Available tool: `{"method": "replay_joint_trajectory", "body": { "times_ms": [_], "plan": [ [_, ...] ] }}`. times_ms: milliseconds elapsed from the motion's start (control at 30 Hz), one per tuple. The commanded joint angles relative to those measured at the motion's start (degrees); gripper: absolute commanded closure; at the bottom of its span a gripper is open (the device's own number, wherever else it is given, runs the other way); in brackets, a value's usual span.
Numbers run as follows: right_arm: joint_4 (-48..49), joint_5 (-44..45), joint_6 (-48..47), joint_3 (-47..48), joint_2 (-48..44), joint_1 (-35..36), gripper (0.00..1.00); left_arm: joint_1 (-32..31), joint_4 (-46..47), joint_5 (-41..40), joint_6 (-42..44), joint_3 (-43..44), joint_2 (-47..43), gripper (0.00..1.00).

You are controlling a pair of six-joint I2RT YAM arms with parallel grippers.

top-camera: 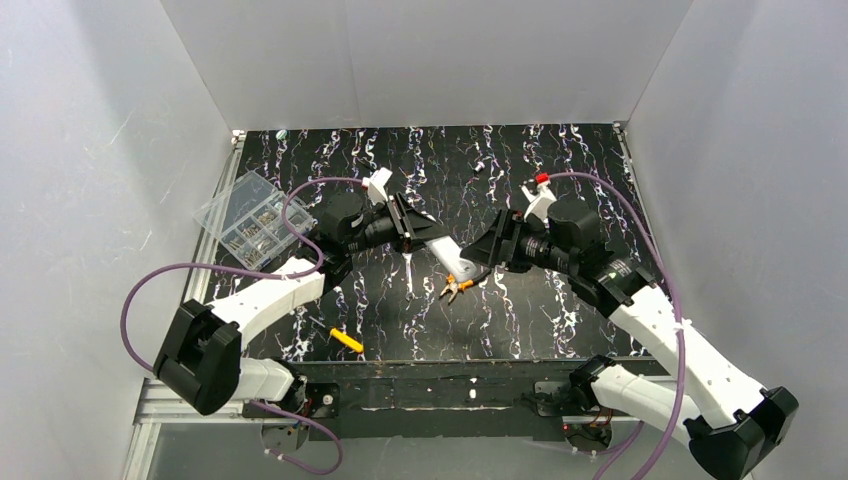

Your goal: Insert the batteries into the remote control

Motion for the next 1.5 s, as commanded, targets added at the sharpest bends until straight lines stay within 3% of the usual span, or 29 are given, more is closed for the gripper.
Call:
{"method": "replay_joint_trajectory", "body": {
  "times_ms": [0,367,600,833,1000,1233,1333,1467],
  "plan": [
    [9.1,-2.0,7.3,-4.5,-0.8,-0.7,0.2,0.2,8.2,0.8,-1.5,3.0,0.3,1.0],
    [24.0,-3.3,16.4,-12.3,-4.1,-2.5,0.22,0.2,14.2,-0.4,-3.6,5.2,3.1,1.0],
    [30.3,-5.9,19.9,-15.0,-3.9,-3.4,0.36,0.2,15.2,-0.1,-4.2,5.3,3.5,1.0],
    [34.1,-7.3,20.9,-15.7,-2.5,-4.2,0.4,0.2,14.8,-0.5,-3.8,5.0,2.9,1.0],
    [39.3,-11.2,23.6,-16.7,0.0,-5.0,0.54,0.2,14.2,-0.8,-3.2,4.8,2.3,1.0],
    [42.2,-12.4,25.1,-18.2,0.4,-5.6,0.64,0.2,13.2,-0.9,-2.6,5.3,2.4,1.0],
    [43.5,-13.0,25.1,-18.6,0.2,-5.9,0.62,0.2,13.4,-1.2,-2.6,5.3,2.7,1.0],
    [47.8,-14.4,26.0,-19.4,0.4,-6.0,0.46,0.2,13.2,-1.3,-2.6,5.8,3.0,1.0]
  ]
}}
